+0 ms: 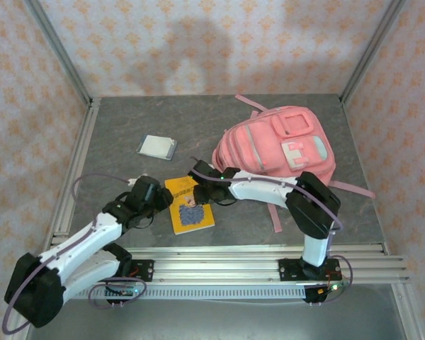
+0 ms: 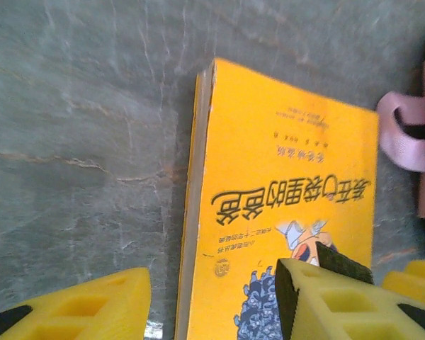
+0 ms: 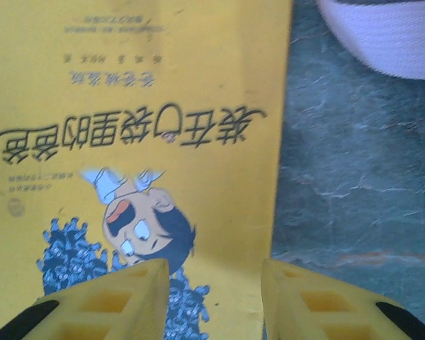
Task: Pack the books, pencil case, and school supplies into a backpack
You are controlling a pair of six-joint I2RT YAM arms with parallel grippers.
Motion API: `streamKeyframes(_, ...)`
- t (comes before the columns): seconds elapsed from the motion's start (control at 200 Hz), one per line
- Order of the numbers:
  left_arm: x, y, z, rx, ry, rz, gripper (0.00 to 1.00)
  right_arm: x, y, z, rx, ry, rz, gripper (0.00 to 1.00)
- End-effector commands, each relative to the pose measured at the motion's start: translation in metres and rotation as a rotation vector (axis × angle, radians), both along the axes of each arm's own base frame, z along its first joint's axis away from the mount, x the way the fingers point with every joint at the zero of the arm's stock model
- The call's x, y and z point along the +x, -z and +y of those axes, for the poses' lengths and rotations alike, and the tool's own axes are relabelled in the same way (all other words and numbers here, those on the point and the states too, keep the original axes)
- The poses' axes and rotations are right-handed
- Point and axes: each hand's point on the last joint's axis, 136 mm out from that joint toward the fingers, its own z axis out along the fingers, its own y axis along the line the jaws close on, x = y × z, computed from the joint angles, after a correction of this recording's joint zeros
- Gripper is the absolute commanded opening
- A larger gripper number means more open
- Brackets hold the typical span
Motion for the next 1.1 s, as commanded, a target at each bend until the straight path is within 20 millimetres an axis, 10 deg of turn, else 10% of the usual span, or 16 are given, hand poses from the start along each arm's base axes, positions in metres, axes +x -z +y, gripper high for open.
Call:
streamKeyframes(0.0, 0.006, 0.008, -0.016, -0.057, 0.086, 0.008, 0.48, 0.001, 0.005, -0.006, 0.012, 0.029, 0.031, 0.38)
streamKeyframes(0.505, 0.007, 0.046, -0.023, -0.099, 0.117, 0.09, 0.4, 0.003, 0.053, -0.007, -0.049, 0.008, 0.111, 0.44)
streamKeyframes(0.841, 0.006, 0.064, -0.032, -0.136, 0.128, 0.14, 0.27, -0.028, 0.017, 0.038, 0.275, -0.133, 0.238, 0.43)
streamKeyframes(1.091, 0.003, 0.065, -0.032, -0.146, 0.127, 0.139, 0.24, -0.009, -0.02, 0.036, 0.51, -0.013, 0.238, 0.43)
